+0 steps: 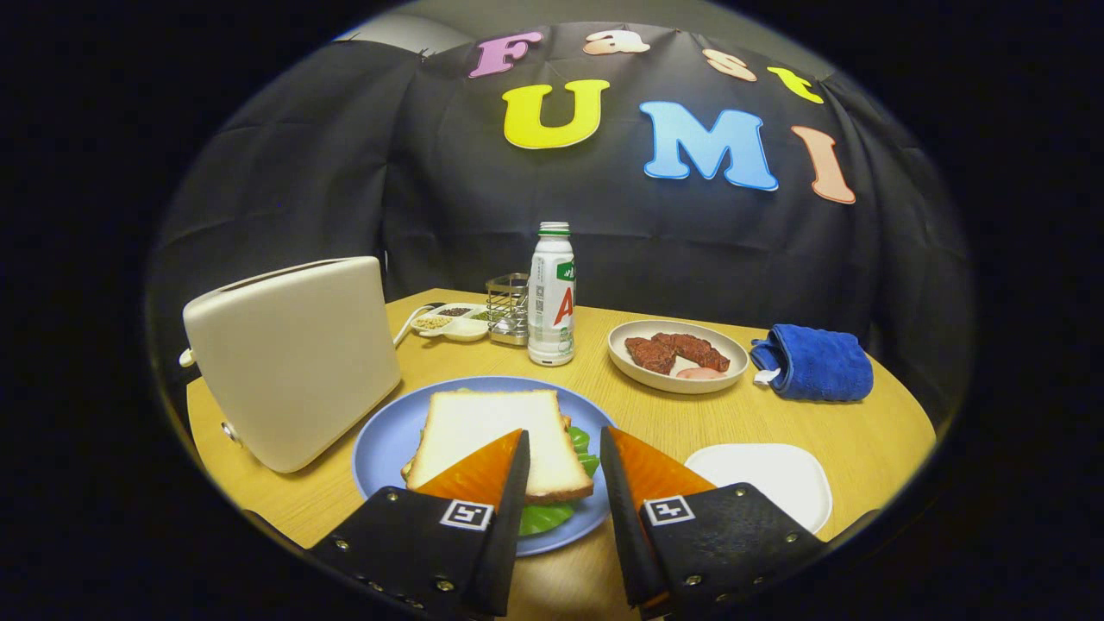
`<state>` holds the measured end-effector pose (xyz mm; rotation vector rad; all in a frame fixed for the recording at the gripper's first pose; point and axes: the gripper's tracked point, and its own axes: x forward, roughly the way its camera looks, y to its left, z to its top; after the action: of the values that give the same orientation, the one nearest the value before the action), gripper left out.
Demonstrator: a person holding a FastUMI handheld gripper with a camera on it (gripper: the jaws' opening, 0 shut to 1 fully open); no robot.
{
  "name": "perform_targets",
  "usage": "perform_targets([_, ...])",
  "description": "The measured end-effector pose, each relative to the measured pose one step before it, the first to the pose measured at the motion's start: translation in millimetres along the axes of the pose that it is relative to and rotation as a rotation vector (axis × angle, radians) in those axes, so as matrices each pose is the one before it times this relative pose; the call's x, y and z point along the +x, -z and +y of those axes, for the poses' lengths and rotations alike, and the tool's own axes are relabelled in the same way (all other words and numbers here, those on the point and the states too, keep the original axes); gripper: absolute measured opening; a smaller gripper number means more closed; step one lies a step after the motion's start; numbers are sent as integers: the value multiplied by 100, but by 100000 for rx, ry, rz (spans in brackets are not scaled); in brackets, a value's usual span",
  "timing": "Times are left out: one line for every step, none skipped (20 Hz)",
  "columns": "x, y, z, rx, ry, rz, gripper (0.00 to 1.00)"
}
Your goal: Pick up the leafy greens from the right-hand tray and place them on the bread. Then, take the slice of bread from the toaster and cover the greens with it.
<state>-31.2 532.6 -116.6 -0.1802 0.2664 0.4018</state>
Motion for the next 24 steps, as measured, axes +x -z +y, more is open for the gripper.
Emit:
perform_targets([-196, -441, -328, 35, 295, -1713, 49])
perform_targets([-367, -467, -533, -571, 834, -1726, 49])
perform_targets([-382, -502, -722, -730, 1201, -1834, 49])
perform_targets([-502, -598, -733, -584, 940, -2264, 49])
perform_targets([-418, -610, -653, -327, 717, -2465, 49])
perform_targets([-475, -591, -764, 21, 574, -2210, 49])
perform_targets([-491, -496, -849, 338, 381, -2119, 49])
perform_targets([-494, -636, -797, 258, -250, -2176, 49])
perform_targets([-451, -536, -885, -97, -294, -2083, 49])
perform_targets([-338, -343, -1164, -194, 156, -1323, 49])
perform_targets([-379, 17, -1299, -856, 883, -834, 49])
perform_targets([-560, -86, -1398, -2170, 1447, -419, 49])
perform_targets([-679, -58, -1607, -2663, 2345, -843, 49])
perform_targets([-693, -27, -1429, -2199, 2446, -936, 49])
perform_targets([-572, 48, -1172, -1413, 1782, -893, 49])
perform_targets([-549, 230, -1004, 116, 1183, -653, 49])
perform_targets([-515, 213, -756, 1517, 88, -378, 49])
perform_targets([-441, 193, -966, 1572, 315, -280, 49])
perform_targets([-410, 161, -1394, 1061, 1168, -401, 49])
perform_targets([-293, 55, -1683, 918, 1951, -87, 48])
perform_targets([-229, 193, -1579, 1581, 1735, 291, 44])
perform_targets([-159, 11, -1405, 1749, 428, -837, 43])
perform_targets([-63, -179, -1561, 1491, 688, -1207, 43])
perform_targets([-131, -219, -1771, 1571, 940, -2069, 43])
